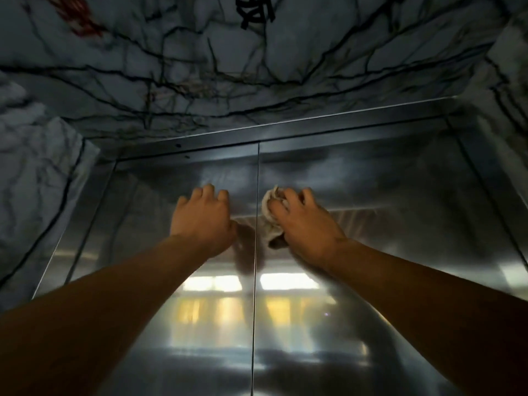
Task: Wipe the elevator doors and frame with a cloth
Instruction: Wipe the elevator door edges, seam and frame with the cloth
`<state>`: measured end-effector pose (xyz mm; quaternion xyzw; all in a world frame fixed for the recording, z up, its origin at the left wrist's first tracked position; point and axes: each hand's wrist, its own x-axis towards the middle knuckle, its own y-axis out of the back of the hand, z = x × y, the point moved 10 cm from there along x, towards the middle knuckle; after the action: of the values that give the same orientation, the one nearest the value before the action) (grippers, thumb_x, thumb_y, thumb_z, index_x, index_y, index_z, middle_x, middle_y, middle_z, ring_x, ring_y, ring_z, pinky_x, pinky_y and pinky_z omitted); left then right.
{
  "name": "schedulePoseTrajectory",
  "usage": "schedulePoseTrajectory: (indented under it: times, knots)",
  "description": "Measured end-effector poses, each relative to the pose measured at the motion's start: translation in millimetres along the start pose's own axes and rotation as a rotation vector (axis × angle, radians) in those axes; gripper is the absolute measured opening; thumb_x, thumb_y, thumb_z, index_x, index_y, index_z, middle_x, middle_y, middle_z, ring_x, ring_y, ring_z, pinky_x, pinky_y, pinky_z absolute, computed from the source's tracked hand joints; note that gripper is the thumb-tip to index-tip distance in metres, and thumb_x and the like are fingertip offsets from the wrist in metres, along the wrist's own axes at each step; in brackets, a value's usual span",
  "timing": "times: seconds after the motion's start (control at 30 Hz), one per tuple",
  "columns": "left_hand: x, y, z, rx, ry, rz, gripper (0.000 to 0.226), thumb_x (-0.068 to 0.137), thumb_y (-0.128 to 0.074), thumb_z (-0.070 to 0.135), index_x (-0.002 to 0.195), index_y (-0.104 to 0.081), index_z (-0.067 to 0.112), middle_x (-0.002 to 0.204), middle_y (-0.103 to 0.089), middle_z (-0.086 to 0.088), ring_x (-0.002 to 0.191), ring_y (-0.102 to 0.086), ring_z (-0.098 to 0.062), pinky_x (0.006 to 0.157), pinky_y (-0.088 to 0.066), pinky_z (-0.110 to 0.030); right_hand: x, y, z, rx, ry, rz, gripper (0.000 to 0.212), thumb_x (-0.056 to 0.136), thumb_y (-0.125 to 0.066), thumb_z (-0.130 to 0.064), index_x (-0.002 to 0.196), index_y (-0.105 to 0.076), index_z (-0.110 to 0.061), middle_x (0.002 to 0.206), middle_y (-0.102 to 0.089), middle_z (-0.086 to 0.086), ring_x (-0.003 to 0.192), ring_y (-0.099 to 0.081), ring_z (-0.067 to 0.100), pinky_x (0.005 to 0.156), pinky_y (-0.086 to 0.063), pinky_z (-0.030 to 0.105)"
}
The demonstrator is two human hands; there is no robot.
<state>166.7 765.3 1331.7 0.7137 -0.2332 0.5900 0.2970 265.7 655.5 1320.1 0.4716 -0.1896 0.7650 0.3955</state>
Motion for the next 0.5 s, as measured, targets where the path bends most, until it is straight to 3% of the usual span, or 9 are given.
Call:
schedulePoseTrajectory:
  times: [0.13, 0.27, 0.5]
  knots:
    - [31, -4, -18, 0.065, -0.038, 0.066, 0.053, 0.08, -0.053, 0.048, 0.121, -0.049, 0.016, 0.123, -0.052, -0.014, 0.117, -0.048, -0.033, 0.095, -0.04, -0.047, 27, -8, -4, 0.024, 0.014, 0.097, 0.074, 0.078, -0.07, -0.048, 0.138, -0.035, -0.023, 0.142, -0.032, 0.008, 0.116, -0.038, 0.034, 0.079, -0.054, 0.041]
    - [55, -6, -64, 0.061, 0.033, 0.112, 0.055, 0.082, -0.053, 0.046, 0.125, -0.048, 0.013, 0.126, -0.051, -0.015, 0.12, -0.046, -0.034, 0.096, -0.039, -0.047, 67, -12, -28, 0.04, 0.026, 0.192, 0.064, 0.078, -0.071, -0.039, 0.133, -0.043, -0.023, 0.14, -0.036, 0.008, 0.112, -0.041, 0.035, 0.075, -0.052, 0.041]
    - [70, -51, -164, 0.177, 0.067, 0.149, 0.053, 0.083, -0.053, 0.049, 0.122, -0.05, 0.012, 0.122, -0.052, -0.014, 0.117, -0.047, -0.033, 0.096, -0.039, -0.047, 178, -17, -115, 0.038, 0.047, 0.348, 0.056, 0.084, -0.066, -0.032, 0.133, -0.04, -0.026, 0.138, -0.033, 0.005, 0.114, -0.038, 0.032, 0.069, -0.05, 0.038]
